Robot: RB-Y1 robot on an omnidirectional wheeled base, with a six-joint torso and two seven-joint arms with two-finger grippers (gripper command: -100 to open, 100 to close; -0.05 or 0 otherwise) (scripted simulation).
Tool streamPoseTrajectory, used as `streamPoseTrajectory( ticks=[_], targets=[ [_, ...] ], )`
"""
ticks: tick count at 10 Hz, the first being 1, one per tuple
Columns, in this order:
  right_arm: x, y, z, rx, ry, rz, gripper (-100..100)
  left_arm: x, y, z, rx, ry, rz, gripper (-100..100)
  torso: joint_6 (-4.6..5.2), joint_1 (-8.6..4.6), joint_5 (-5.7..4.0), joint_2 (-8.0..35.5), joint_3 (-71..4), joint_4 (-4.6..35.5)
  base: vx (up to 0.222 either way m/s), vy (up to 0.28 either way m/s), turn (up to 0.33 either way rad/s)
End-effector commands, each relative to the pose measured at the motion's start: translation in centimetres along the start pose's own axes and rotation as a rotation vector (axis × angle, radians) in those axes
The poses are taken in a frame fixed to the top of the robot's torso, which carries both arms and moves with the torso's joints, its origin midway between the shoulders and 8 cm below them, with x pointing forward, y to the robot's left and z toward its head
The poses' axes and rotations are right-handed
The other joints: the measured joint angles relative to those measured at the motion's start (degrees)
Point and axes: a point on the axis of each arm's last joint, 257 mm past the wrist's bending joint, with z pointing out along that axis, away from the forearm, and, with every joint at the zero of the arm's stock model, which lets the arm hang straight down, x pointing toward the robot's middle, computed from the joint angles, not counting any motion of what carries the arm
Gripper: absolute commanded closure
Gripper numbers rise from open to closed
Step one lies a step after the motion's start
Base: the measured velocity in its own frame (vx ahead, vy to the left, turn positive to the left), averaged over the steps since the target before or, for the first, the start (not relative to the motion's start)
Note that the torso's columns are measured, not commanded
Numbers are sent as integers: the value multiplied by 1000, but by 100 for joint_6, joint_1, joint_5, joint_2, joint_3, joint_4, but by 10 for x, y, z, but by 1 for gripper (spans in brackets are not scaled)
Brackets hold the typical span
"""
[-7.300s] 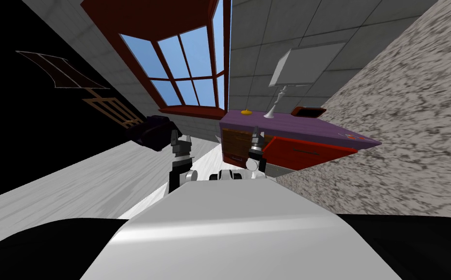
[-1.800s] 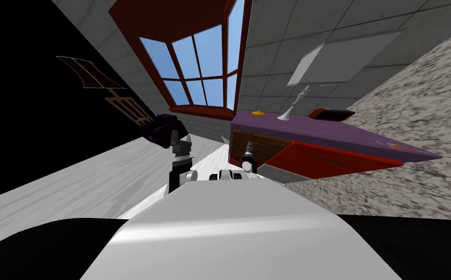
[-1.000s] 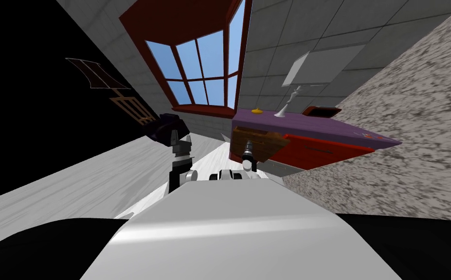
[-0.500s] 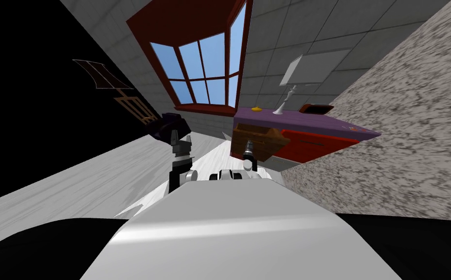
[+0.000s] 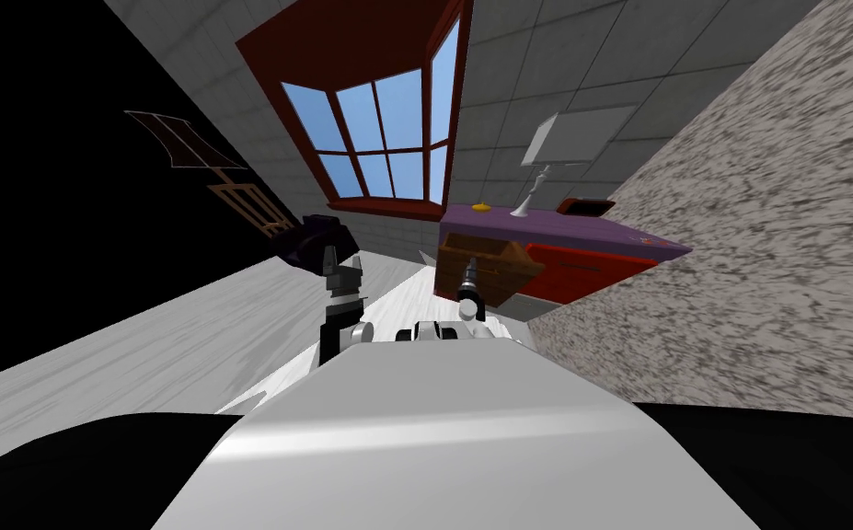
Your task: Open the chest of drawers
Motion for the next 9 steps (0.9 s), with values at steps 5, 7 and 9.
streamPoseTrajectory(
  ticks=[5,7,9],
  targets=[
    [-27,-33,17,5,-46,10,-100,0,0,0,0,0,0,0,1,2,-1,6,4,-1,-15,-1,-73],
    [-31,-39,20,9,-54,8,-100,0,0,0,0,0,0,0,0,4,3,6,3,5,-13,1,-43],
    [-29,-35,19,1,-53,6,0,0,0,0,0,0,0,0,1,9,5,17,10,10,0,0,0]
  ],
)
